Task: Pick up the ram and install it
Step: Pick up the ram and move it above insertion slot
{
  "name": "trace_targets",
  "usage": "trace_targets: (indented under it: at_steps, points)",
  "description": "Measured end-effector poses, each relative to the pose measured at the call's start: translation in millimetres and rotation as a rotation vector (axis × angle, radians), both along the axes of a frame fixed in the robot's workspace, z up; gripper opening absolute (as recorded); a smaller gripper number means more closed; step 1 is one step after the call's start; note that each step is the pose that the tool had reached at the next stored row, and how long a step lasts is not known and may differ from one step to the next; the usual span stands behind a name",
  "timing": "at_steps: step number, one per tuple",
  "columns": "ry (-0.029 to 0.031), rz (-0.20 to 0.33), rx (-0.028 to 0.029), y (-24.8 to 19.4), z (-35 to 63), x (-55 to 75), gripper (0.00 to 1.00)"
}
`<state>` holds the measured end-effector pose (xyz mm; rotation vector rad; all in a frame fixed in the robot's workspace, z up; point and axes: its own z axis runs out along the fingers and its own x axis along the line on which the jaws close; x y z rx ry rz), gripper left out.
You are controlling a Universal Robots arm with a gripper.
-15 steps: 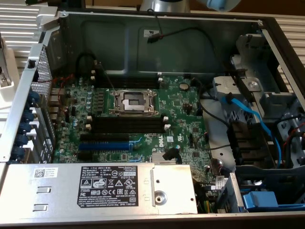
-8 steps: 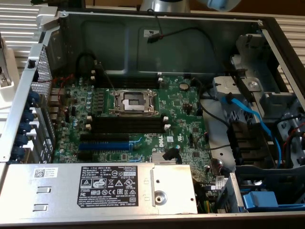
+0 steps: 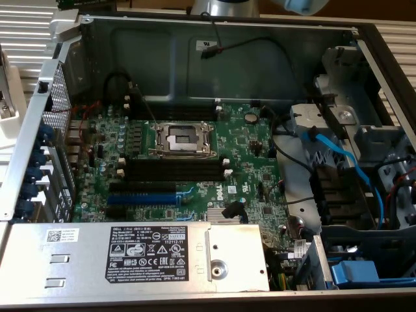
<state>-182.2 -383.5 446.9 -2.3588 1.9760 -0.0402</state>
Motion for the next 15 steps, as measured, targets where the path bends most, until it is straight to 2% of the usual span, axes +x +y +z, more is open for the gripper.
trace_targets:
  at_steps: [8,9,10,11,13,15]
  points:
    - [-0.0001,-0.022,-0.0003,-0.2,-6.4,9.6,0.12]
    - [-0.0001,-0.029,-0.0033,-0.2,-7.0,9.9,0.12]
    - [-0.0013,-0.042,-0.0135,-0.2,-7.8,10.8,0.12]
    - [-0.0021,-0.047,-0.0192,-0.2,-8.3,11.3,0.12]
    - [-0.0031,-0.053,-0.0239,-0.2,-9.6,14.2,0.12]
    - [-0.0030,-0.058,-0.0241,-0.2,-12.4,18.3,0.12]
